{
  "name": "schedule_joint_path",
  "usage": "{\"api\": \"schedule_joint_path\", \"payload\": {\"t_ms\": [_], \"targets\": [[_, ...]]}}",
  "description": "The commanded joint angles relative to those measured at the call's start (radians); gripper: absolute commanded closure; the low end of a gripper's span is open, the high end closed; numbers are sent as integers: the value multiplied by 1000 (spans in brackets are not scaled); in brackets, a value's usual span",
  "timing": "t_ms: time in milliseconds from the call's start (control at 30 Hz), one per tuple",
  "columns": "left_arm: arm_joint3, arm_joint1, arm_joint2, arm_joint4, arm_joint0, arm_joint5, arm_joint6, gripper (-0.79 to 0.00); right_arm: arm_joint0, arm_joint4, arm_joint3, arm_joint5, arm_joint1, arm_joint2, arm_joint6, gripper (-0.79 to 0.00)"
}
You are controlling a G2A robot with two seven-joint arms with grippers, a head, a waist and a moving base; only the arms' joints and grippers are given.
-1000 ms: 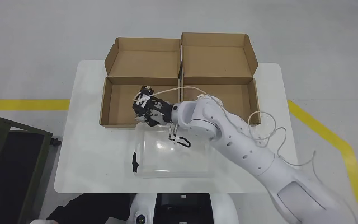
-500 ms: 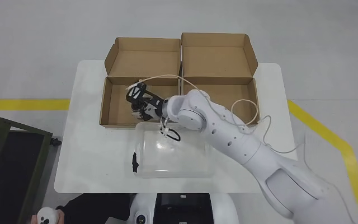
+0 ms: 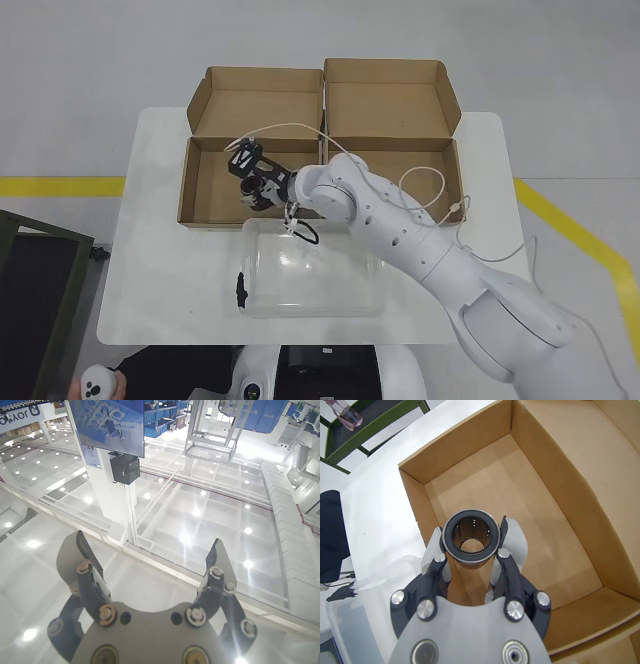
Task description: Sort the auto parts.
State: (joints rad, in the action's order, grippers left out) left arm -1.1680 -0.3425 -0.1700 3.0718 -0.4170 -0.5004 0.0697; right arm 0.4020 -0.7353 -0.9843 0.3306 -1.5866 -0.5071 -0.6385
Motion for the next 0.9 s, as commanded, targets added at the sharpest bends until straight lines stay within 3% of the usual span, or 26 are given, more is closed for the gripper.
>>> {"api": "schedule_joint_path", "payload": {"t_ms": [0, 267, 400, 467, 567, 733, 867], "targets": [[0, 0, 0, 0, 0, 0, 0, -785, -1, -2, 14, 4, -6, 1, 0, -71], [0, 0, 0, 0, 0, 0, 0, -785, 3, -20, 51, 14, -24, 0, -4, -308], [0, 0, 0, 0, 0, 0, 0, -785, 9, -26, 60, 21, -30, -3, -3, -391], [0, 0, 0, 0, 0, 0, 0, -785, 11, -31, 62, 24, -32, -6, -5, -594], [0, 0, 0, 0, 0, 0, 0, -785, 13, -40, 64, 27, -34, -13, -4, -693], [0, 0, 0, 0, 0, 0, 0, -785, 23, -64, 30, 36, -31, -30, 1, -776], [0, 0, 0, 0, 0, 0, 0, -785, 42, -97, -50, 40, -18, -55, -2, -785]]}}
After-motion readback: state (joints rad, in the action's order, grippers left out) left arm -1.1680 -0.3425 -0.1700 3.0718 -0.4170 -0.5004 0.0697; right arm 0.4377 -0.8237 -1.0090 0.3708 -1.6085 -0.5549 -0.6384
